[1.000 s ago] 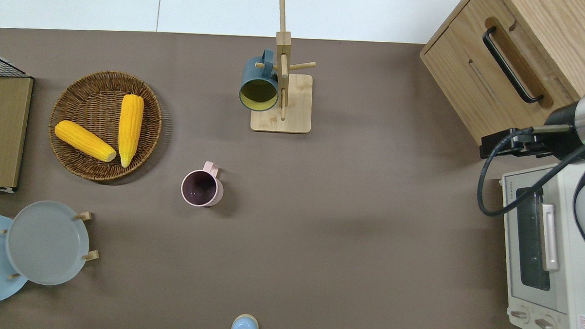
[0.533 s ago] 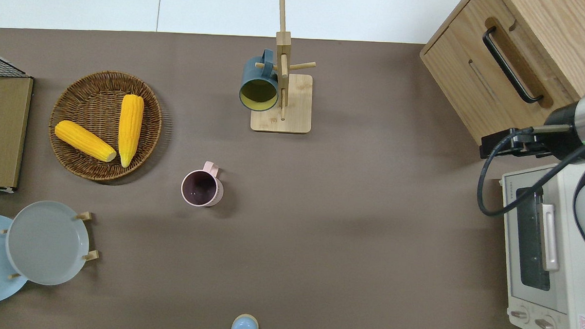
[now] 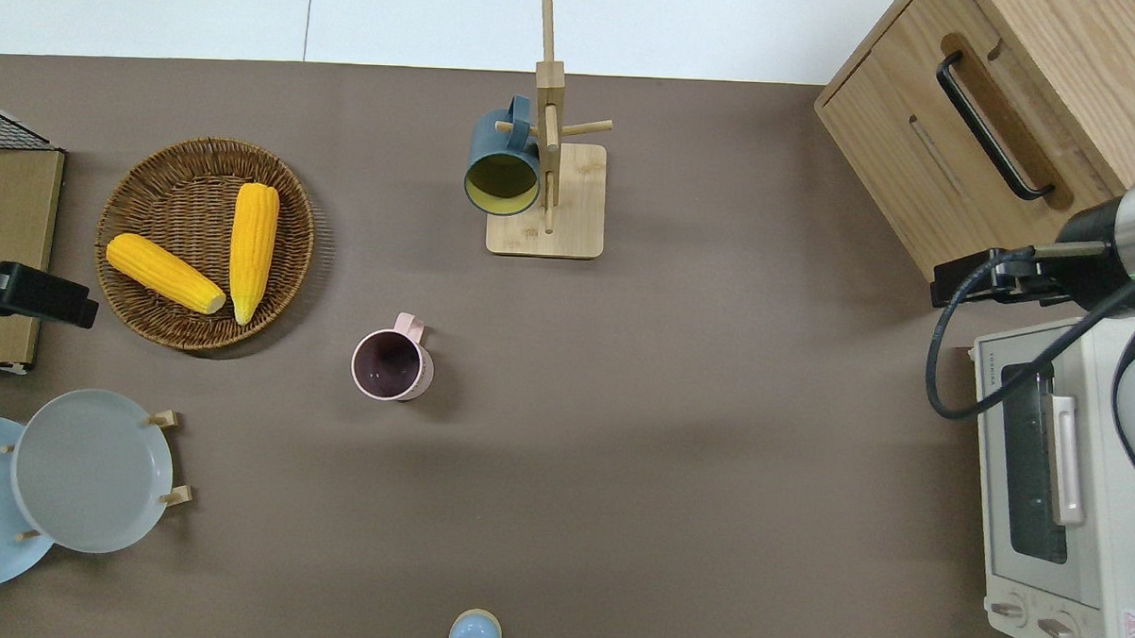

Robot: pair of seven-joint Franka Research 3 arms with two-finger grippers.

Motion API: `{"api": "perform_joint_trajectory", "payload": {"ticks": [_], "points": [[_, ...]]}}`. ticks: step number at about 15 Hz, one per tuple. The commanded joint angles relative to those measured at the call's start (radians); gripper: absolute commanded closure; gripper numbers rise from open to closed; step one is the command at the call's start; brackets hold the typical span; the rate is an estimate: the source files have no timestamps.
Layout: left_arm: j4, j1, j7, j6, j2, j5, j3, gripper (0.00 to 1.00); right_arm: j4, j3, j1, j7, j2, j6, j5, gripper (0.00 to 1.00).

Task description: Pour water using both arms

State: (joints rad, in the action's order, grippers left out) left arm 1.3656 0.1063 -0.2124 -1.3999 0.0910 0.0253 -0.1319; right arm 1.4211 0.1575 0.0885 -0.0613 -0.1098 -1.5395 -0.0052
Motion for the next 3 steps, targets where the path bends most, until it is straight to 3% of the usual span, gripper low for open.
{"api": "perform_joint_trajectory", "payload": {"ticks": [1,3], "points": [[0.012,0.059,-0.012,0.022,-0.017,0.018,-0.052,0.0,0.006,0.004,0.01,0.017,0.007,-0.007,0.024,0.005],[0.012,0.058,-0.012,0.022,-0.014,0.016,-0.052,0.0,0.006,0.004,0.01,0.017,0.007,-0.007,0.024,0.005]]}}
